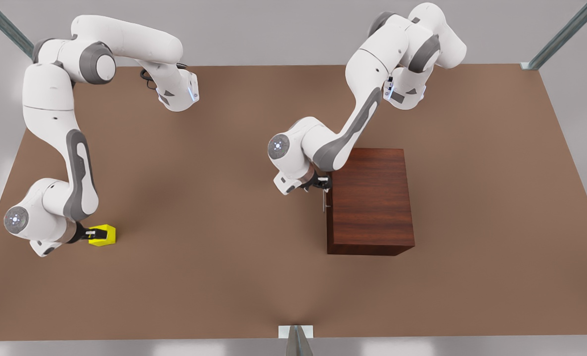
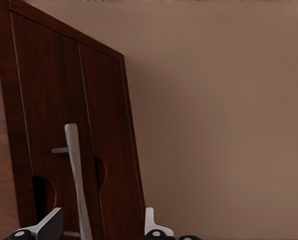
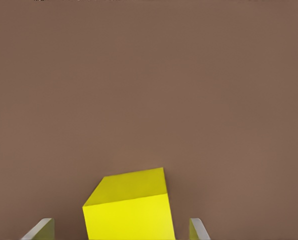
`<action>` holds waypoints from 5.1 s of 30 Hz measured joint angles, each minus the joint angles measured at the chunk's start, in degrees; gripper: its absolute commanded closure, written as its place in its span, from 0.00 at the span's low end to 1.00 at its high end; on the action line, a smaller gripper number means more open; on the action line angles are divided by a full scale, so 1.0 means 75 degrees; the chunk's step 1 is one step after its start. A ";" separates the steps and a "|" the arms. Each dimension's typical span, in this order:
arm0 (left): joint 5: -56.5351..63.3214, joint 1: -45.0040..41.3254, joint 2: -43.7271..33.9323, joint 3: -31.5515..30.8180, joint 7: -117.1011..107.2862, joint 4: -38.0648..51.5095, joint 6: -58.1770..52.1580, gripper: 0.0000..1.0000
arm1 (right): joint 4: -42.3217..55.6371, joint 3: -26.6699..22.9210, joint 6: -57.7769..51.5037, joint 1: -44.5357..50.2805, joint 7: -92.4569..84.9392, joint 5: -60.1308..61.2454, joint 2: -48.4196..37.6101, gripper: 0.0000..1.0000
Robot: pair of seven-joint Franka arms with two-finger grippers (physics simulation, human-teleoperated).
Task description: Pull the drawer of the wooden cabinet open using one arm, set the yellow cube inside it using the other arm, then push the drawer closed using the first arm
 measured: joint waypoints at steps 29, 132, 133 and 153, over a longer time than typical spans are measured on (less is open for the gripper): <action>-0.0065 -0.0074 0.0512 -0.0339 -0.0928 0.0527 0.0932 0.21 | -0.0141 0.0943 0.0087 0.0143 -0.1324 -0.0196 -0.0511 0.41; -0.2601 0.0798 0.0583 -0.1330 -1.4900 -0.0075 0.5061 0.79 | 0.0587 -0.1746 -0.4193 0.4254 0.2199 0.0608 -0.4048 0.00; -0.2603 0.0834 0.0573 -0.1344 -1.4878 -0.0076 0.4966 0.79 | 0.0587 -0.1746 -0.4195 0.4254 0.2172 0.0608 -0.4048 0.00; -0.2927 0.2071 -0.0143 -0.1688 -1.2812 -0.0747 0.2293 0.79 | 0.0596 -0.1746 -0.4213 0.4246 0.1841 0.0608 -0.4042 0.00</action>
